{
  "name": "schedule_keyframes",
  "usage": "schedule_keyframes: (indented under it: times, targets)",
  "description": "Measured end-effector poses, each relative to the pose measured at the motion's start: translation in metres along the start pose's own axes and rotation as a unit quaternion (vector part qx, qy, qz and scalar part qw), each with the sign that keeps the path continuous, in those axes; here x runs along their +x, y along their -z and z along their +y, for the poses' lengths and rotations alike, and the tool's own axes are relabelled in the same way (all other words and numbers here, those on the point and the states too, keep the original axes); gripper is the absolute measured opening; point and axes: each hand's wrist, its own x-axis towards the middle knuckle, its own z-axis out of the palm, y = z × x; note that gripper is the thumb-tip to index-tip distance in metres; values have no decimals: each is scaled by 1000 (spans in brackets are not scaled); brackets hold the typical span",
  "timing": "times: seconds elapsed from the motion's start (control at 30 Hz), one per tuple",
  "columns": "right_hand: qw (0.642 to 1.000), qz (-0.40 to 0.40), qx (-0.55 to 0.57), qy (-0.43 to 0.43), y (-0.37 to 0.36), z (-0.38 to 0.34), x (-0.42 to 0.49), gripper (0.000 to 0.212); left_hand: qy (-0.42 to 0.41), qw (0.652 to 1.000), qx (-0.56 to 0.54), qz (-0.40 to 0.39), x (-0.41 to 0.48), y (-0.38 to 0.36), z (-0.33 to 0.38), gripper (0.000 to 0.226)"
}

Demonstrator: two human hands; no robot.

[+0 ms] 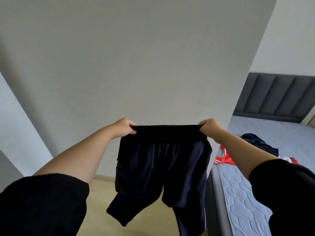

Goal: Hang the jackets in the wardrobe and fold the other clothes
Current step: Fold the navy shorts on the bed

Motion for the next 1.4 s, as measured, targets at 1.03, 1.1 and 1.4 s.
schedule_keyframes:
  times: [1.03,1.1,1.4]
  targets:
    - [833,-480,248,116,0,-25,-50,29,-131,945,299,12,-53,14,18,23]
    - [812,-506,252,146,-3,-42,-66,11,-165,920,353,47,-57,14,23,19]
    - [803,-505,268,169,-4,-77,-84,35,-332,866,313,205,-70,10,39,19]
